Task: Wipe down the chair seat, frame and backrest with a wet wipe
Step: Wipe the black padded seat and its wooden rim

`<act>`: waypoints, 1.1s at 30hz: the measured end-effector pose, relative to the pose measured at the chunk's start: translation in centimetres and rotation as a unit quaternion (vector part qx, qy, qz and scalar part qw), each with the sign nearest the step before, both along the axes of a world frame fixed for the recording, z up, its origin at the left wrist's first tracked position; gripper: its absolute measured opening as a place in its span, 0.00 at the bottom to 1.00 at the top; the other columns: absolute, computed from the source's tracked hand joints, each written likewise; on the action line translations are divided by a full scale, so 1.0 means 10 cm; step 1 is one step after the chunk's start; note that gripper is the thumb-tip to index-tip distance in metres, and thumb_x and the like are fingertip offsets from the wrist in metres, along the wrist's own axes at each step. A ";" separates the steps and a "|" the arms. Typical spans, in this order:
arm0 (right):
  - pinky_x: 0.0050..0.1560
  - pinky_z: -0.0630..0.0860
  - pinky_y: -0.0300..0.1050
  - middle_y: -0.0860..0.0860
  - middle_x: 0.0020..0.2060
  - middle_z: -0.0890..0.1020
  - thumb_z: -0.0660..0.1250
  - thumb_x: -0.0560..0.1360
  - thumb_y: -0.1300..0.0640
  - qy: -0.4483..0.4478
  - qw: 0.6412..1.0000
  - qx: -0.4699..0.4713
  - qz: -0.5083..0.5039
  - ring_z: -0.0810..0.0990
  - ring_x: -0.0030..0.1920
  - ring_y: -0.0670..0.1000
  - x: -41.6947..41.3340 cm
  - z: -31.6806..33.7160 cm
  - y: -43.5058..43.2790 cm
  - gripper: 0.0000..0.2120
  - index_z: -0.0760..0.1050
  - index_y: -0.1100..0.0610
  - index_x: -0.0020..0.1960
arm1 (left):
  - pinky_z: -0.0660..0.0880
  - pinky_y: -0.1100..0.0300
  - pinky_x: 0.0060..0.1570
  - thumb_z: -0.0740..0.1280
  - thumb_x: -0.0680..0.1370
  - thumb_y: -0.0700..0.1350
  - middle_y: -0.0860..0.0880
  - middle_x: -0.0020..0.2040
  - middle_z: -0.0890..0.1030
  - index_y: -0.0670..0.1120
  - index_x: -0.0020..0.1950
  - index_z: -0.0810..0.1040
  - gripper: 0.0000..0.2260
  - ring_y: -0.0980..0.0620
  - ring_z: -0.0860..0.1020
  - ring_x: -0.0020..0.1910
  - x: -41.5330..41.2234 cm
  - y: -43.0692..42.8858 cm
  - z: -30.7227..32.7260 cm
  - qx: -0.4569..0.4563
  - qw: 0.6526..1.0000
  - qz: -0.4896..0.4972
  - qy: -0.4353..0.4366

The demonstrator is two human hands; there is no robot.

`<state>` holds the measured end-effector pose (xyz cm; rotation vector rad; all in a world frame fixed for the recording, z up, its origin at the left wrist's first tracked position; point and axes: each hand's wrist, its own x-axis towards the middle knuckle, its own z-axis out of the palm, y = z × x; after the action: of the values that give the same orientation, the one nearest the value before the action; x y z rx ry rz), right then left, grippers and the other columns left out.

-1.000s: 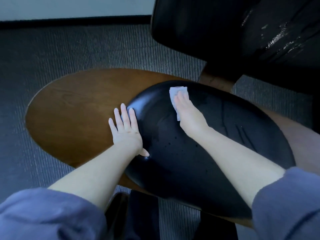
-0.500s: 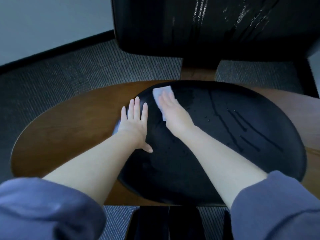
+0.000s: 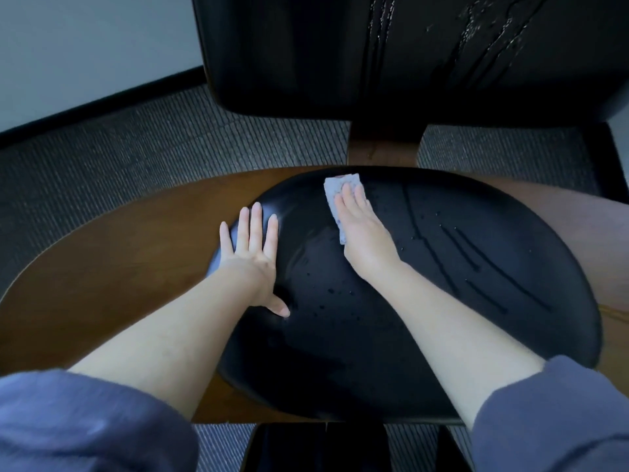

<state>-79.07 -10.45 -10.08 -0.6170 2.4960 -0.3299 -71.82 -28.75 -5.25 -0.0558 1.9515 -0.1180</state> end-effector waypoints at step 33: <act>0.72 0.59 0.50 0.57 0.74 0.63 0.61 0.79 0.62 0.113 0.982 0.002 -0.152 0.60 0.74 0.58 -0.25 -0.16 0.10 0.20 0.69 0.55 0.70 | 0.32 0.32 0.66 0.69 0.61 0.75 0.37 0.53 0.13 0.40 0.56 0.14 0.67 0.34 0.22 0.67 -0.07 0.02 0.04 -0.021 0.999 0.026 -0.043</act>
<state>-81.53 -9.49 -11.66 -0.2799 2.8139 -0.3851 -72.51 -28.53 -4.84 -0.1274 1.8603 -0.1246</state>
